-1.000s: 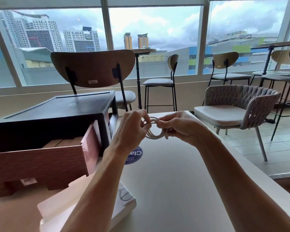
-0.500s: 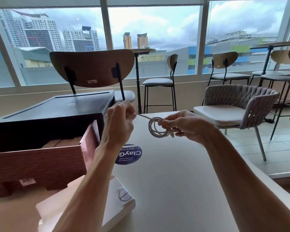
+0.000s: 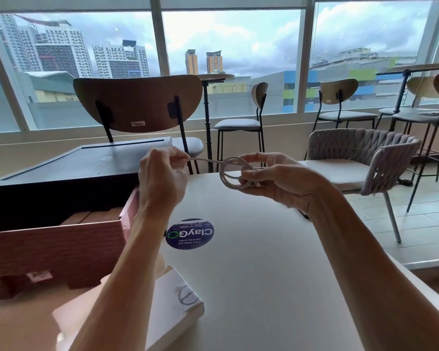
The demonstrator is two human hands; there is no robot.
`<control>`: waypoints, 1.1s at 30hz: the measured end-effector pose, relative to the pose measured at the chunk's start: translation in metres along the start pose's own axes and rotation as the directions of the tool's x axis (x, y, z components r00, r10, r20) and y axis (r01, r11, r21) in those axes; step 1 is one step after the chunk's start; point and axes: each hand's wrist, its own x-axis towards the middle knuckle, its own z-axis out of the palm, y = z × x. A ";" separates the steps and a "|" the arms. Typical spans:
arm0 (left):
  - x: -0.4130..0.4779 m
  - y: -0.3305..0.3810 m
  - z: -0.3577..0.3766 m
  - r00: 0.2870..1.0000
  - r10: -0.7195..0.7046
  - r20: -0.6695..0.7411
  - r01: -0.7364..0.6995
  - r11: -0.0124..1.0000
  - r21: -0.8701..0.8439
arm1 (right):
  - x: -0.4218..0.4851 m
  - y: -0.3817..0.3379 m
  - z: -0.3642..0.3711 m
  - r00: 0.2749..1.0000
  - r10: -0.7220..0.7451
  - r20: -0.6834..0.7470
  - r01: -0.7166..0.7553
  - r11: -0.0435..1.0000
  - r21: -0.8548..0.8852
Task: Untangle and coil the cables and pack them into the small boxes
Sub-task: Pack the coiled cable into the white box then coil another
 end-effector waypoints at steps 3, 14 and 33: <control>-0.003 0.009 -0.009 0.995 -0.061 0.083 0.064 0.998 -0.029 | 0.000 0.001 0.002 0.999 -0.030 -0.032 0.031 0.999 0.012; -0.013 0.024 0.006 0.962 0.105 0.251 -0.082 0.992 -0.098 | 0.009 0.014 0.020 0.992 -0.035 -0.124 0.012 0.984 -0.180; -0.013 0.026 0.010 0.832 -0.374 0.411 0.541 0.381 -0.750 | 0.007 0.016 0.021 0.999 -0.038 0.035 0.031 0.983 0.182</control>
